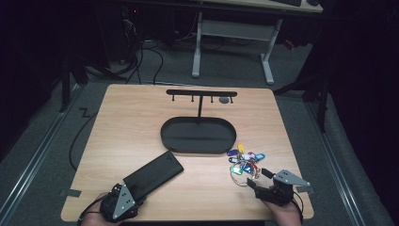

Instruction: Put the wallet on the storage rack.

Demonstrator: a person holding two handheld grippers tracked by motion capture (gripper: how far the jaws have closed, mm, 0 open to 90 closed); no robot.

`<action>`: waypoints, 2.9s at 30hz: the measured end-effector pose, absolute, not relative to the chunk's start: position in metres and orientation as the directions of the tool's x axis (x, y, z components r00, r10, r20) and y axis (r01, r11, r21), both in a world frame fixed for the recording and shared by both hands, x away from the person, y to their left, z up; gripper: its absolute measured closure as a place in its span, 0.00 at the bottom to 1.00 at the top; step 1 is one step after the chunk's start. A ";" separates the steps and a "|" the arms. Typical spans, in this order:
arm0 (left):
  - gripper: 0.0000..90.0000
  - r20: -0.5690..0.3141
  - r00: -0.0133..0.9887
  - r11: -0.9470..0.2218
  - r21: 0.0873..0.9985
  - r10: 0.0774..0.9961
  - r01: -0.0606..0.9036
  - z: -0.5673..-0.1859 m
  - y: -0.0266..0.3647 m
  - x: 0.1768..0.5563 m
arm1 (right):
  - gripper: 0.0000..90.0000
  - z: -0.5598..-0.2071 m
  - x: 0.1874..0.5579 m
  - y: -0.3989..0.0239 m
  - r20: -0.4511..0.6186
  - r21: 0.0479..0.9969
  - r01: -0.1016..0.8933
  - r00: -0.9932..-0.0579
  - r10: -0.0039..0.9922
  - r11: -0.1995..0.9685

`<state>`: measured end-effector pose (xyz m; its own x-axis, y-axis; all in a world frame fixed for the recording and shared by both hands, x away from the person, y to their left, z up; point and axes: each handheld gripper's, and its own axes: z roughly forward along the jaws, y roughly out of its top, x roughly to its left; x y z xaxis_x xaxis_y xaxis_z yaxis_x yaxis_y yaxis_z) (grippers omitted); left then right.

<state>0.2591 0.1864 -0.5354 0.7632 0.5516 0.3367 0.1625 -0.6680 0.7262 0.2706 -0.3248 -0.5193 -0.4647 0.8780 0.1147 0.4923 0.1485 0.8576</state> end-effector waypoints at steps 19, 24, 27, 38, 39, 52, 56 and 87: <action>0.75 0.386 0.753 -0.694 0.709 0.532 0.128 -0.533 0.181 0.255 | 0.25 -0.521 0.272 -0.326 0.155 0.855 0.506 -0.461 0.874 0.115; 0.81 0.390 0.749 -0.698 0.704 0.536 0.132 -0.531 0.179 0.254 | 0.25 -0.521 0.272 -0.326 0.153 0.854 0.507 -0.462 0.873 0.119; 0.84 0.402 0.742 -0.702 0.700 0.537 0.129 -0.530 0.178 0.254 | 0.25 -0.521 0.272 -0.326 0.155 0.854 0.506 -0.462 0.873 0.117; 0.85 0.361 0.736 -0.657 0.739 0.573 0.149 -0.525 0.182 0.255 | 0.25 -0.521 0.272 -0.328 0.157 0.854 0.508 -0.460 0.874 0.113; 0.85 0.350 0.736 -0.646 0.748 0.579 0.153 -0.524 0.183 0.255 | 0.25 -0.521 0.272 -0.328 0.157 0.854 0.508 -0.460 0.874 0.114; 0.86 0.278 0.739 -0.571 0.803 0.613 0.172 -0.515 0.186 0.252 | 0.25 -0.521 0.272 -0.328 0.156 0.856 0.505 -0.455 0.876 0.110; 0.87 0.246 0.740 -0.537 0.824 0.626 0.181 -0.512 0.187 0.252 | 0.25 -0.520 0.271 -0.328 0.157 0.857 0.504 -0.454 0.877 0.107; 0.88 0.006 0.754 -0.288 0.926 0.656 0.243 -0.493 0.193 0.249 | 0.26 -0.522 0.272 -0.328 0.157 0.854 0.509 -0.454 0.877 0.110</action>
